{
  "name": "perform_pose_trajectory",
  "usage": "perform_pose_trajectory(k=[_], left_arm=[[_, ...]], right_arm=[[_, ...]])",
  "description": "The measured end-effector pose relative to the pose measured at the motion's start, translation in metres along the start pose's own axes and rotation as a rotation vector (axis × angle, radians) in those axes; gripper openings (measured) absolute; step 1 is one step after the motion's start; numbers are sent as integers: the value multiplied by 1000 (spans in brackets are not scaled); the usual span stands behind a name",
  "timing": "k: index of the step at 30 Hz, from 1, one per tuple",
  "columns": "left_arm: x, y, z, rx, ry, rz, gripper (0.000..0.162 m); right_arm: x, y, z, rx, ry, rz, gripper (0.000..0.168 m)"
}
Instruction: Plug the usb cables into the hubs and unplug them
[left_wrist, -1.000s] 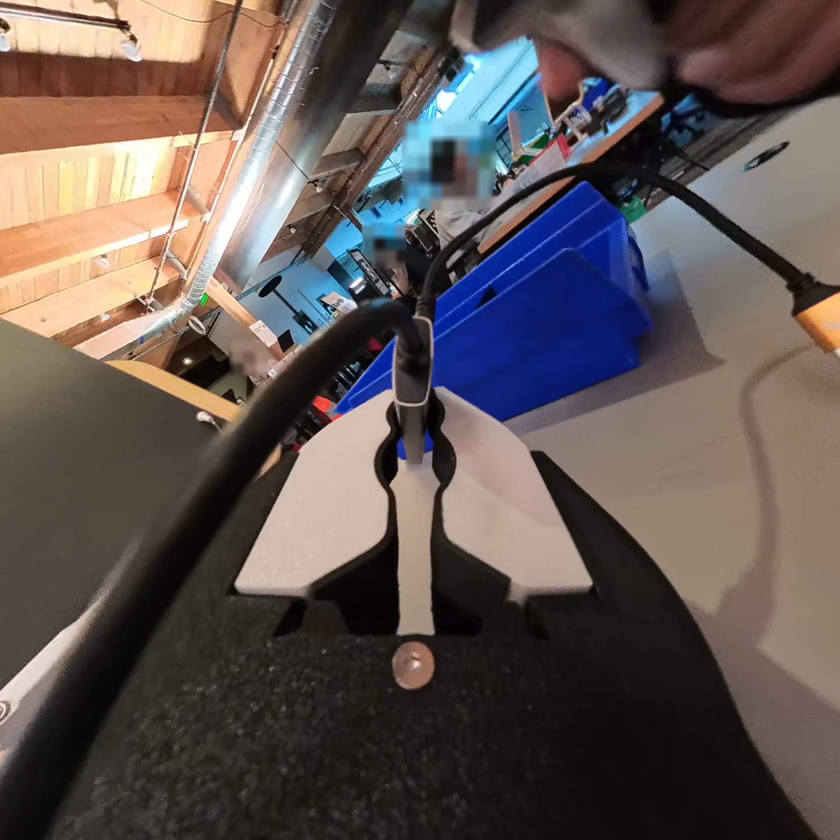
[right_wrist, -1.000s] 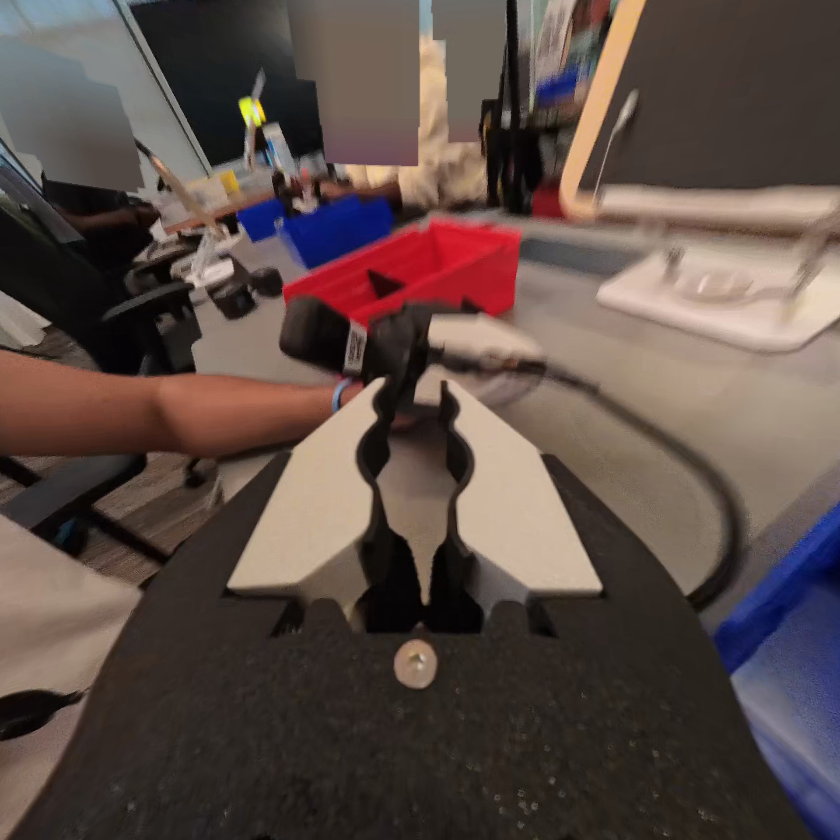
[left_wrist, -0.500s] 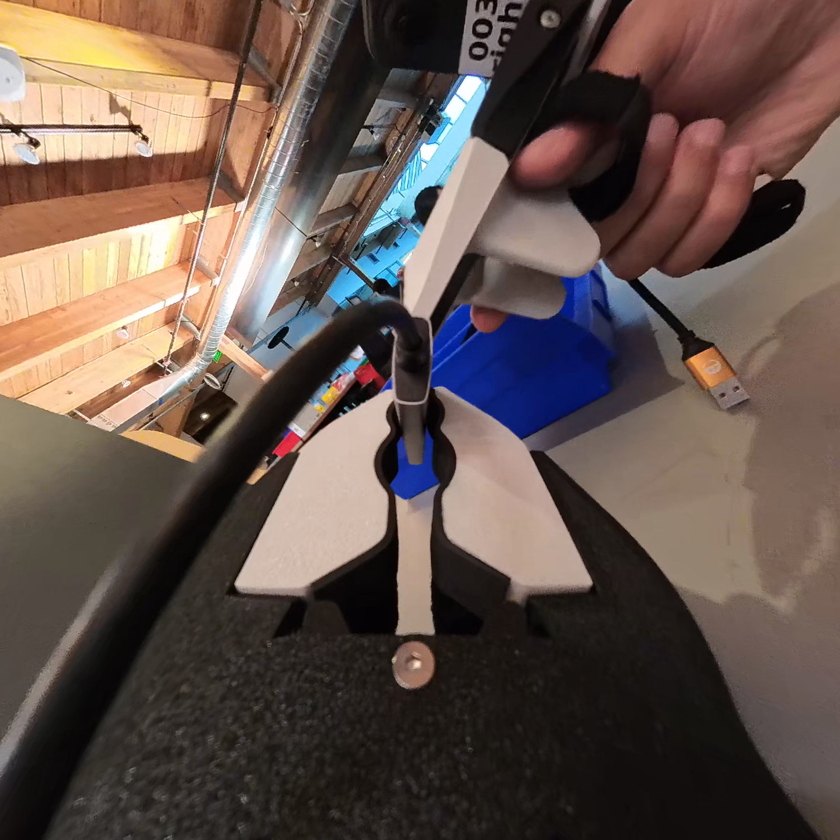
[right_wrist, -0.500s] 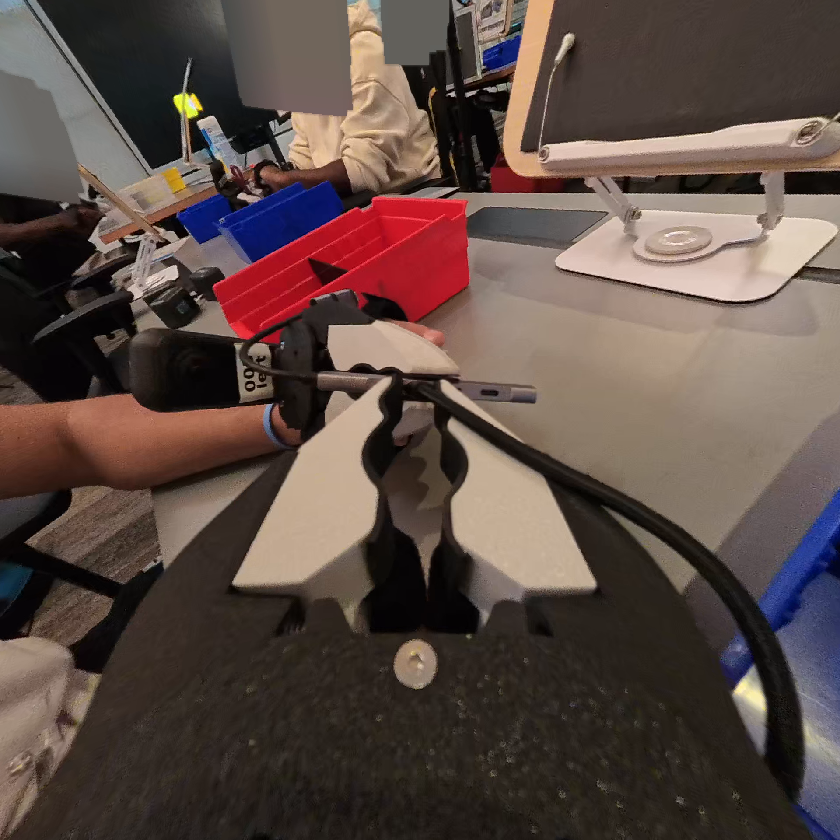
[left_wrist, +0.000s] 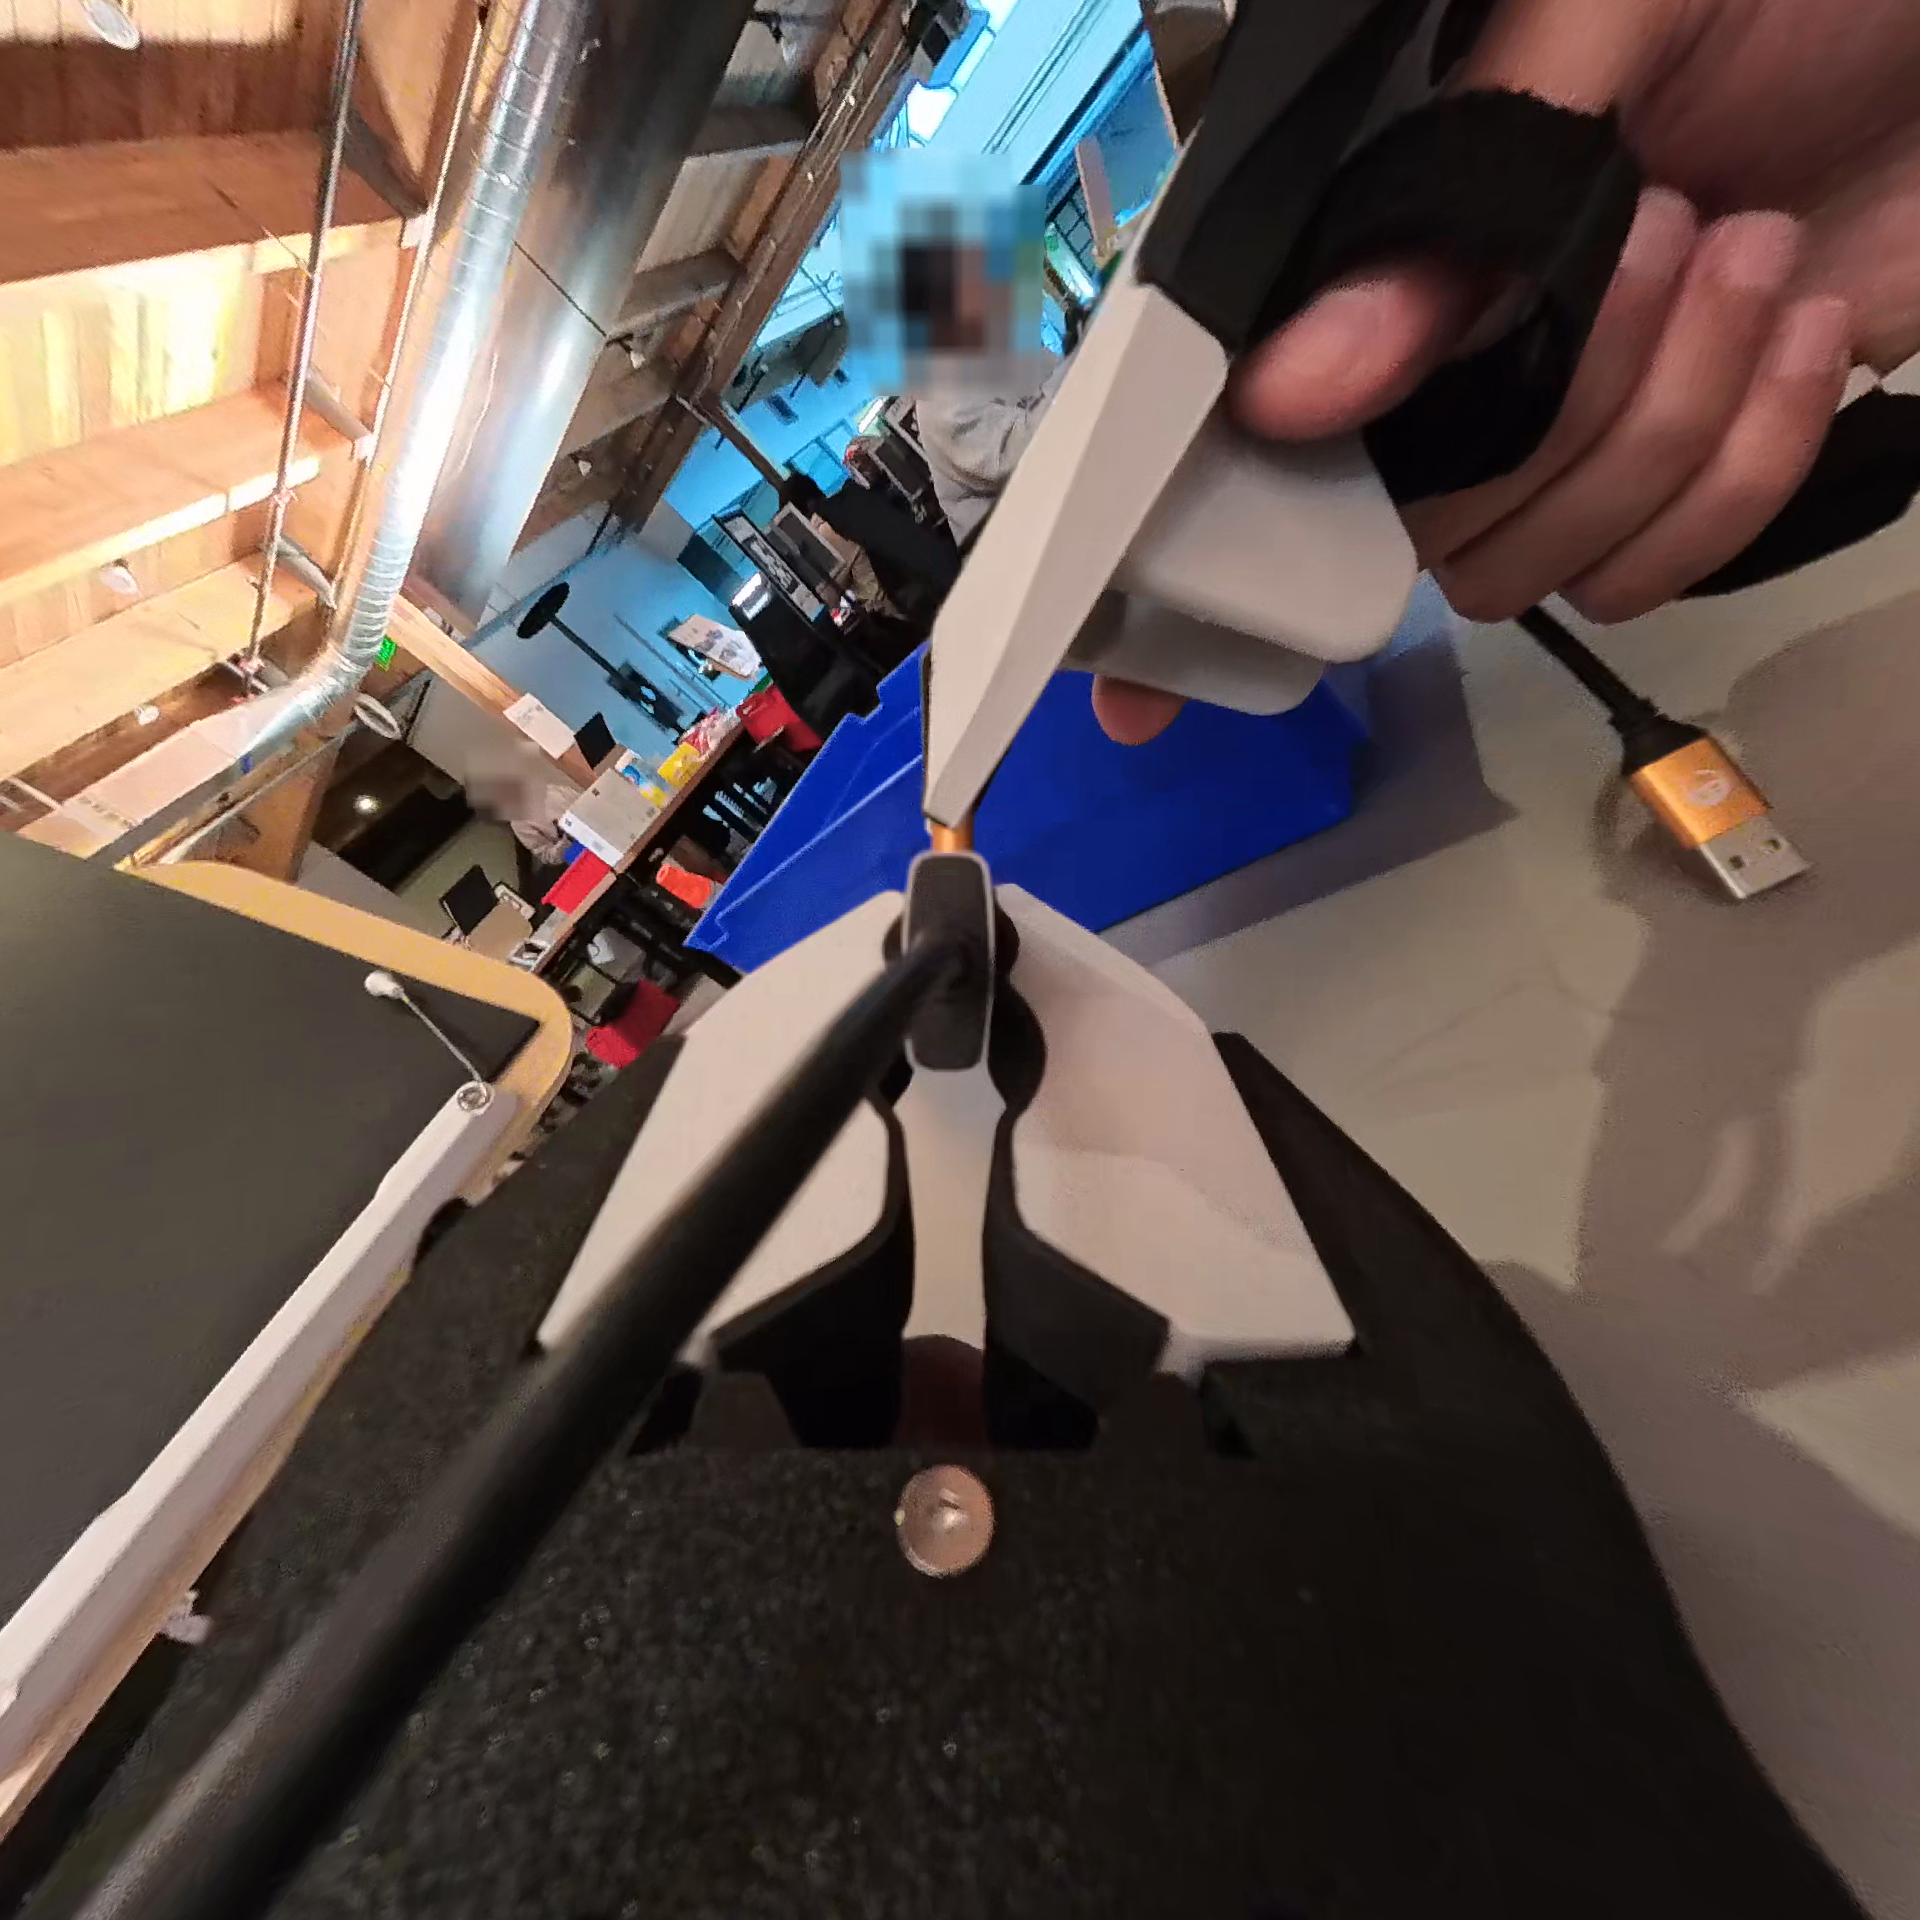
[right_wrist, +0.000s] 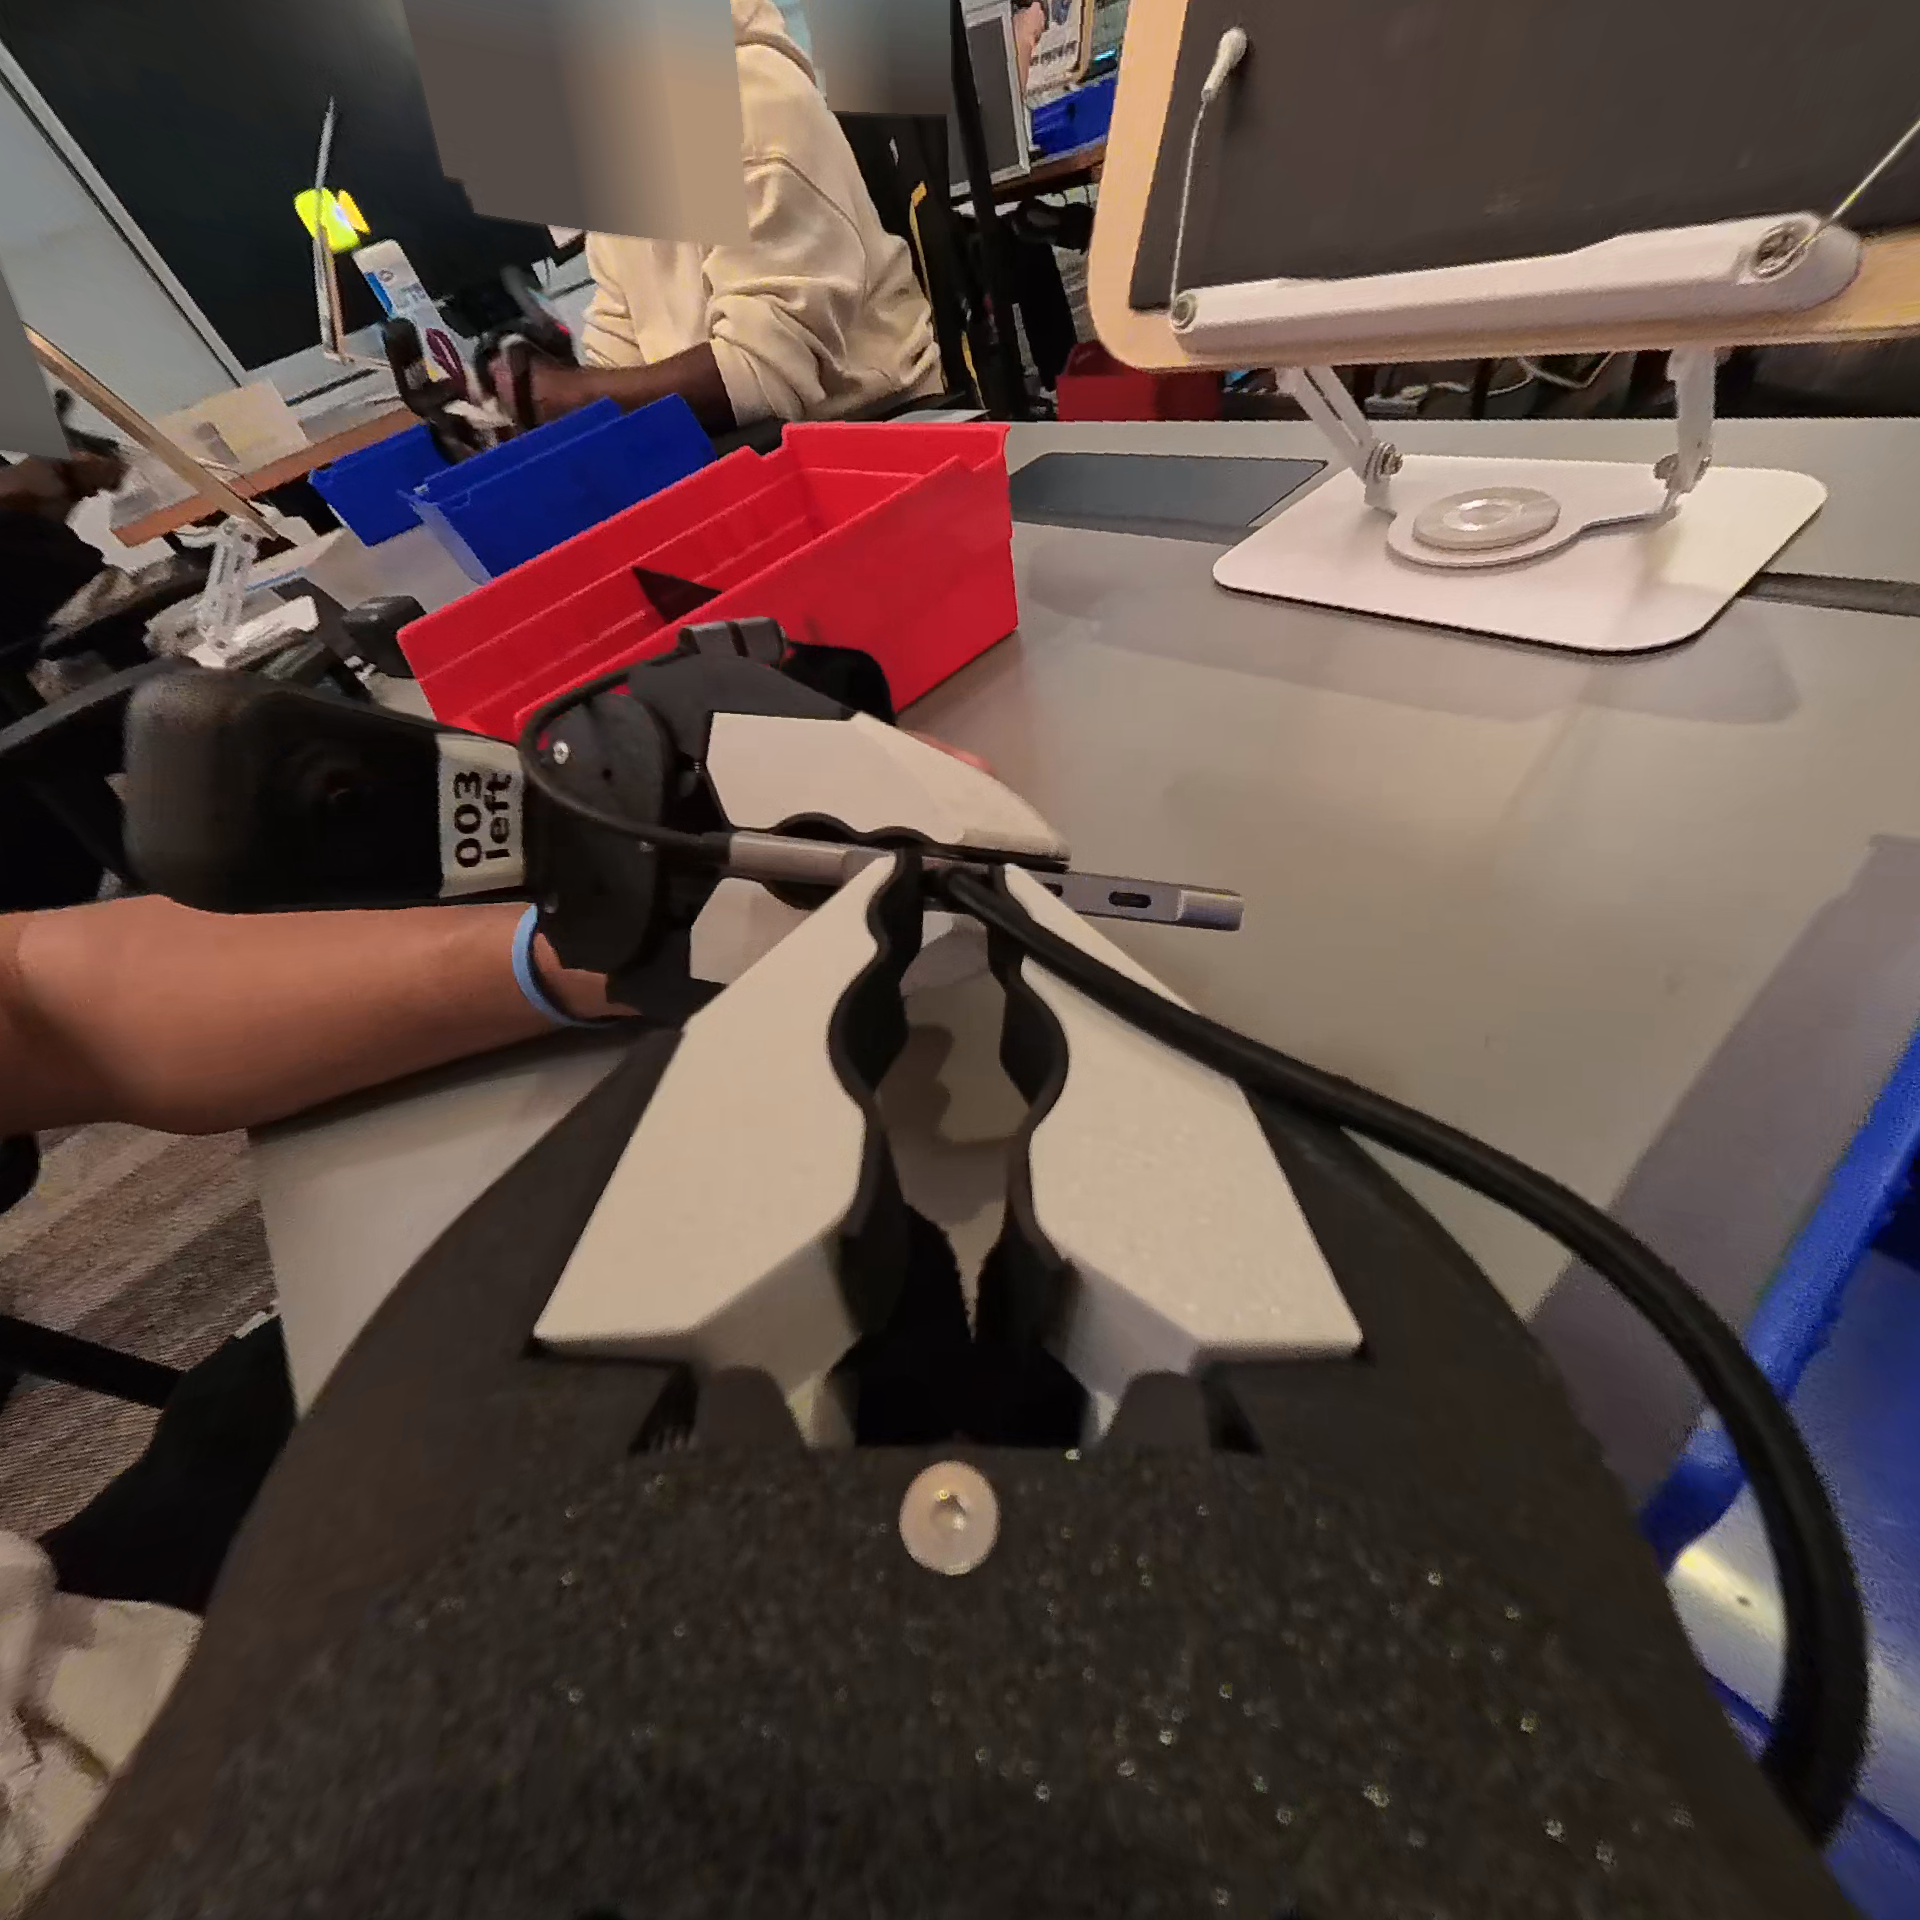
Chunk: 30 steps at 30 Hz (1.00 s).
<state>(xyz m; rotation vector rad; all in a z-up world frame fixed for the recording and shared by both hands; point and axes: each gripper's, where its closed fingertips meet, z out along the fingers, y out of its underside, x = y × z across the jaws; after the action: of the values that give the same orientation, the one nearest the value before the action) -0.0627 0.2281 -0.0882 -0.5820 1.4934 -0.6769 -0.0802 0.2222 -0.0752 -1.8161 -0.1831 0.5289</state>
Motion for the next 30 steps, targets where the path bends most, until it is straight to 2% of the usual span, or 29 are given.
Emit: perform_pose_trajectory(k=[5,9,10,12,13,15,17,19,21,22,24,27,30], left_arm=[[0,4,2,-26,-3,7,9],[-8,-5,-1,106,-11,-93,10],[-16,-9,-4,147,-35,-161,10],[-29,-12,-11,219,-24,-329,10],[-32,-15,-15,269,5,-408,9],[-36,-23,-20,351,53,-511,9],[-34,-36,-25,433,118,-585,10],[-32,-48,-29,500,159,-630,10],[-28,-60,-33,542,199,-646,10],[-26,-65,-34,558,219,-655,10],[-23,-73,-36,592,253,-681,10],[-18,-82,-39,636,310,-746,10],[-16,-89,-42,679,360,-820,9]], right_arm=[[2,0,2,3,29,-4,11],[-8,0,1,-82,62,-95,12],[-19,6,-2,-156,26,-135,21],[-64,22,-22,-345,-190,-230,30],[-80,15,-36,-342,-261,-321,30],[-91,-27,-64,-155,-263,-442,30],[-91,-69,-98,19,-333,-388,27],[-58,-102,-126,163,-294,-289,27],[-23,-114,-145,264,-236,-243,23],[-6,-111,-146,272,-199,-216,19],[4,-80,-122,168,-177,-232,23],[-20,-36,-75,52,-238,-316,26],[-40,-24,-51,31,-315,-319,27]])
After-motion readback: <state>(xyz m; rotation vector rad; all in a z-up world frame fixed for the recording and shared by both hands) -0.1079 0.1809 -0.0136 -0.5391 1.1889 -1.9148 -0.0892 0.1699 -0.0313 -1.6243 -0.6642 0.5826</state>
